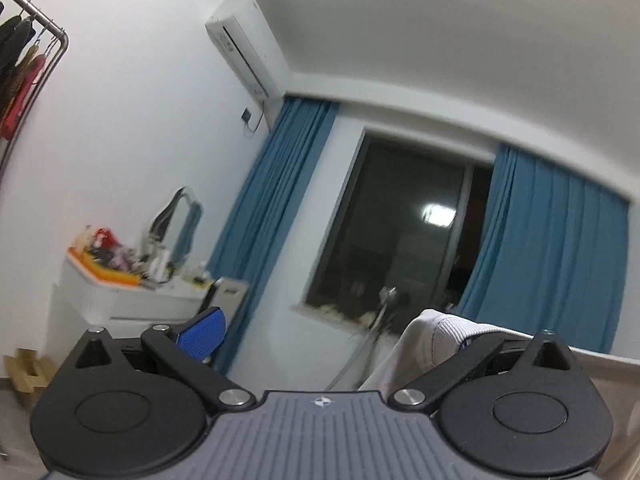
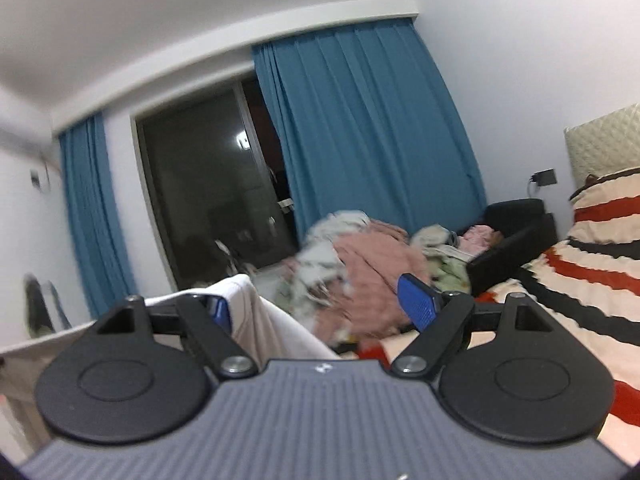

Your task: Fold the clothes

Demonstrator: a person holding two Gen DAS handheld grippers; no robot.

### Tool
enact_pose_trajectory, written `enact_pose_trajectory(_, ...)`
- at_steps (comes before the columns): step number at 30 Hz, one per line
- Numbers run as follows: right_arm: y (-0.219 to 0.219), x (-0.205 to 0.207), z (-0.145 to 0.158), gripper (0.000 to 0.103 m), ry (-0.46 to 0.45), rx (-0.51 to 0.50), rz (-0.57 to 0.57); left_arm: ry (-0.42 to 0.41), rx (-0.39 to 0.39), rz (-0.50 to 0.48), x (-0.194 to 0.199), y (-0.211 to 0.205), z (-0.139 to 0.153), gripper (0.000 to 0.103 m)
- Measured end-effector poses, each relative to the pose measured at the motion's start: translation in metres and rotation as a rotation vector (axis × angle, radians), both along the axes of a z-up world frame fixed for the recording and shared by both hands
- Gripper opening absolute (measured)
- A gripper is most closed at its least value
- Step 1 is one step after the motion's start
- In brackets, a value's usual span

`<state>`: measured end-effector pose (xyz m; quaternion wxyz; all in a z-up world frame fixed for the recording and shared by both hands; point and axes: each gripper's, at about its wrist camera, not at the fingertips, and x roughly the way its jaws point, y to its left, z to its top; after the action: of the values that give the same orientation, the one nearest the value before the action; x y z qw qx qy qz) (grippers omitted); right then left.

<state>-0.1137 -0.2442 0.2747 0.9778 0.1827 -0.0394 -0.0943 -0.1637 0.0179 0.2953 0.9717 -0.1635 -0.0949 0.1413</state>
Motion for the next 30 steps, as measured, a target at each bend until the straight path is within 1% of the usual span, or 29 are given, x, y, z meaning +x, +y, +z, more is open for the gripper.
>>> enact_pose_trajectory(1,0.0,-0.005,0.026,0.082,-0.031,0.007,0.001,-0.02,0.0,-0.009,-0.002,0.001,0.026,0.103)
enact_pose_trajectory(4,-0.003,-0.017,0.089,0.082,-0.125,-0.023,-0.011,-0.076,0.017,-0.04,-0.007,0.001,0.097,0.103)
enact_pose_trajectory(7,-0.011,-0.029,0.142,0.082,-0.208,-0.039,-0.006,-0.125,0.054,-0.054,-0.013,-0.003,0.157,0.103)
enact_pose_trajectory(8,-0.012,-0.032,0.156,0.082,-0.234,-0.065,-0.02,-0.141,0.066,-0.056,-0.014,-0.006,0.175,0.103)
enact_pose_trajectory(10,-0.013,-0.037,0.183,0.084,-0.285,-0.116,-0.049,-0.162,0.078,-0.067,-0.012,-0.012,0.201,0.103)
enact_pose_trajectory(11,-0.017,-0.037,0.192,0.085,-0.296,-0.133,-0.057,-0.168,0.078,-0.077,-0.009,-0.014,0.211,0.103)
enact_pose_trajectory(12,-0.02,-0.034,0.2,0.085,-0.301,-0.147,-0.062,-0.169,0.082,-0.088,-0.005,-0.016,0.218,0.103)
enact_pose_trajectory(13,-0.023,-0.03,0.206,0.085,-0.297,-0.159,-0.067,-0.164,0.093,-0.092,0.005,-0.02,0.218,0.103)
enact_pose_trajectory(14,-0.028,-0.021,0.209,0.085,-0.281,-0.168,-0.069,-0.156,0.107,-0.094,0.016,-0.024,0.216,0.103)
enact_pose_trajectory(16,-0.04,0.002,0.205,0.085,-0.229,-0.169,-0.058,-0.14,0.135,-0.098,0.039,-0.031,0.212,0.103)
enact_pose_trajectory(17,-0.045,0.012,0.199,0.085,-0.201,-0.16,-0.047,-0.122,0.146,-0.107,0.054,-0.034,0.204,0.103)
enact_pose_trajectory(21,-0.064,0.073,0.153,0.085,-0.087,-0.112,-0.026,-0.023,0.177,-0.151,0.125,-0.041,0.157,0.103)
enact_pose_trajectory(23,-0.064,0.113,0.115,0.085,-0.049,-0.128,-0.033,0.05,0.175,-0.174,0.171,-0.035,0.122,0.103)
enact_pose_trajectory(27,-0.063,0.193,0.039,0.085,0.03,-0.161,-0.049,0.157,0.18,-0.201,0.259,-0.024,0.044,0.103)
enact_pose_trajectory(28,-0.06,0.219,0.017,0.085,0.052,-0.176,-0.059,0.192,0.185,-0.201,0.285,-0.021,0.024,0.103)
enact_pose_trajectory(30,-0.059,0.27,-0.016,0.085,0.088,-0.174,-0.058,0.25,0.187,-0.195,0.341,-0.009,-0.015,0.103)
